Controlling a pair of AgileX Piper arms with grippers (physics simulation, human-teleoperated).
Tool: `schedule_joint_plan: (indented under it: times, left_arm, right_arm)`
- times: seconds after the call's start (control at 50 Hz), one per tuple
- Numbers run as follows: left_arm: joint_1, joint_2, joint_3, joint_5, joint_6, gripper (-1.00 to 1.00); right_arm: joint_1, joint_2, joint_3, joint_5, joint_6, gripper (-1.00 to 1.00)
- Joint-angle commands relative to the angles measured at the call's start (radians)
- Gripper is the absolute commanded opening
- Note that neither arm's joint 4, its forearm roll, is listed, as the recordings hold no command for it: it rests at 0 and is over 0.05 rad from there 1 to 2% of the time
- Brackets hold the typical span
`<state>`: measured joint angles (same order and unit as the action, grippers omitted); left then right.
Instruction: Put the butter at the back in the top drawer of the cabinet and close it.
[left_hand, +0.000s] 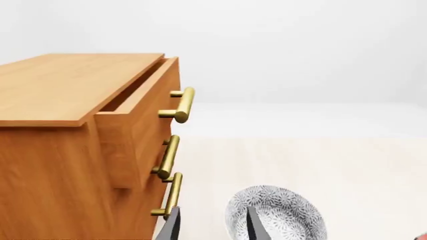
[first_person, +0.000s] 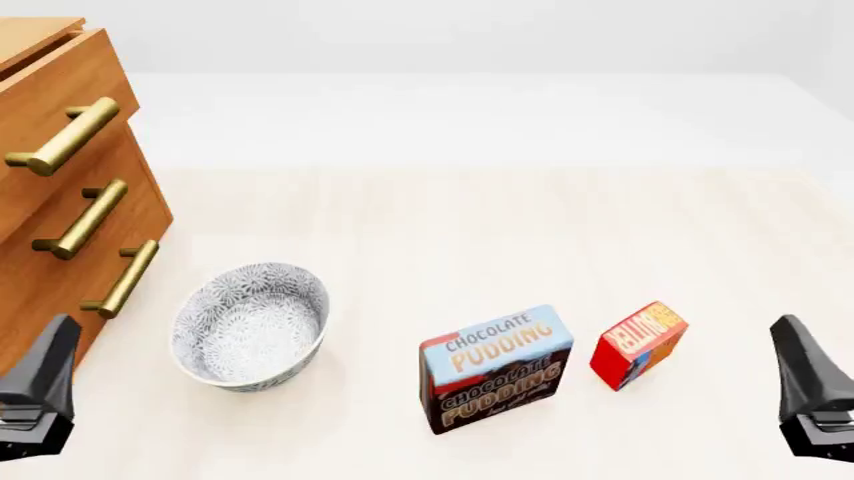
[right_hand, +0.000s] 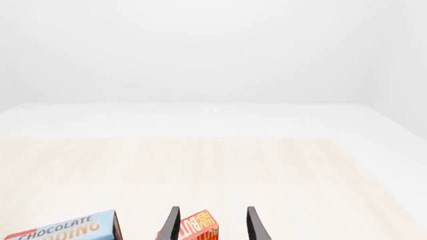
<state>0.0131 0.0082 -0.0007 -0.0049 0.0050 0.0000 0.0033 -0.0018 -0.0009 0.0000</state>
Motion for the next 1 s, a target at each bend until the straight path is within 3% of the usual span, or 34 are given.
schedule_joint_plan:
  times: [0.02,0.14,0.34,0.58,0.6,0.62,0.66,0.68,0.7,0.72,0.74,0.76,1.0]
  left_arm:
    - [0.021,0.004,-0.002,0.001,0.016,1.00]
    - [0.029,0.038,0.000,-0.019,-0.002,1.00]
    - [0.036,0.043,0.000,-0.021,0.026,1.00]
    - [0.042,0.023,0.000,-0.009,0.106,1.00]
    - [-0.053,0.153,-0.032,-0.117,0.109,1.00]
    - [-0.059,0.228,-0.060,-0.163,0.118,1.00]
    - [-0.061,0.249,-0.064,-0.177,0.126,1.00]
    - [-0.036,0.255,-0.070,-0.153,0.147,1.00]
    - [0.000,-0.007,-0.069,0.067,0.081,1.00]
    - [-0.007,0.020,-0.092,0.064,0.075,1.00]
    - [-0.024,0.224,-0.107,-0.064,0.183,1.00]
    - [-0.022,0.265,-0.122,-0.091,0.197,1.00]
    - [-0.063,0.269,-0.258,0.028,0.349,1.00]
  right_arm:
    - [0.000,0.005,-0.003,-0.001,0.000,1.00]
    - [0.000,0.002,-0.003,0.001,0.000,1.00]
    - [0.000,0.000,-0.002,0.003,0.000,1.00]
    - [0.000,-0.001,-0.002,0.003,0.000,1.00]
    - [0.000,-0.001,-0.002,0.003,0.001,1.00]
    - [0.000,-0.001,-0.002,0.004,0.001,1.00]
    - [0.000,-0.001,-0.002,0.004,0.001,1.00]
    - [0.000,-0.001,-0.002,0.004,0.001,1.00]
    - [0.000,-0.001,-0.002,0.004,0.001,1.00]
    - [0.000,-0.001,-0.002,0.003,0.000,1.00]
    - [0.000,-0.001,-0.002,0.003,0.001,1.00]
    - [0.000,-0.001,-0.002,0.004,0.001,1.00]
    - [0.000,-0.001,-0.002,0.004,0.001,1.00]
